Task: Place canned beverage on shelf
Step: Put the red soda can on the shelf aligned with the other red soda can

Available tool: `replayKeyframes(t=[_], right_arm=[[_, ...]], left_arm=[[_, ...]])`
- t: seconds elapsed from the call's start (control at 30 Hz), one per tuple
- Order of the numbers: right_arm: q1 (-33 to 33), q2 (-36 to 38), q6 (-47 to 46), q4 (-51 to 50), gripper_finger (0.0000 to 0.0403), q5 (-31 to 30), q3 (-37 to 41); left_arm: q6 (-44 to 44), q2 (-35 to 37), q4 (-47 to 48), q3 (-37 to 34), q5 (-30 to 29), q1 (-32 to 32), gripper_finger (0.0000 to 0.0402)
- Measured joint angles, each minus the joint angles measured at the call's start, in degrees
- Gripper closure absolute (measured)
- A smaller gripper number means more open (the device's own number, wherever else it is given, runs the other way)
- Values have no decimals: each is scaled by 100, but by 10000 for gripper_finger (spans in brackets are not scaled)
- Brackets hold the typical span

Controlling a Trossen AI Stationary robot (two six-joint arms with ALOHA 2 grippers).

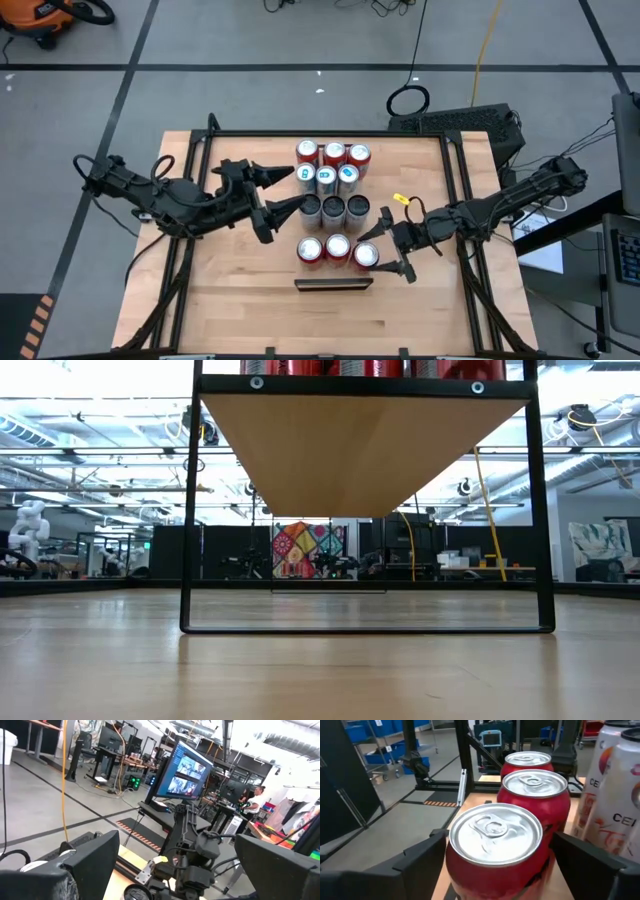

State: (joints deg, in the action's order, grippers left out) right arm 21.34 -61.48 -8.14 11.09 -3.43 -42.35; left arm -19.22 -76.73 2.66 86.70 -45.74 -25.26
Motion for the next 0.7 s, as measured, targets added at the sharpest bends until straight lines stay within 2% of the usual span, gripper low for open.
replayKeyframes(t=[0.3,0.7], right_arm=[[0,99,-41,34,38,-135,0],[89,861,-232,-104,41,-246,0]], left_arm=[[0,0,7,0,-15,-2,4],[-2,0,60,0,-15,-2,4]])
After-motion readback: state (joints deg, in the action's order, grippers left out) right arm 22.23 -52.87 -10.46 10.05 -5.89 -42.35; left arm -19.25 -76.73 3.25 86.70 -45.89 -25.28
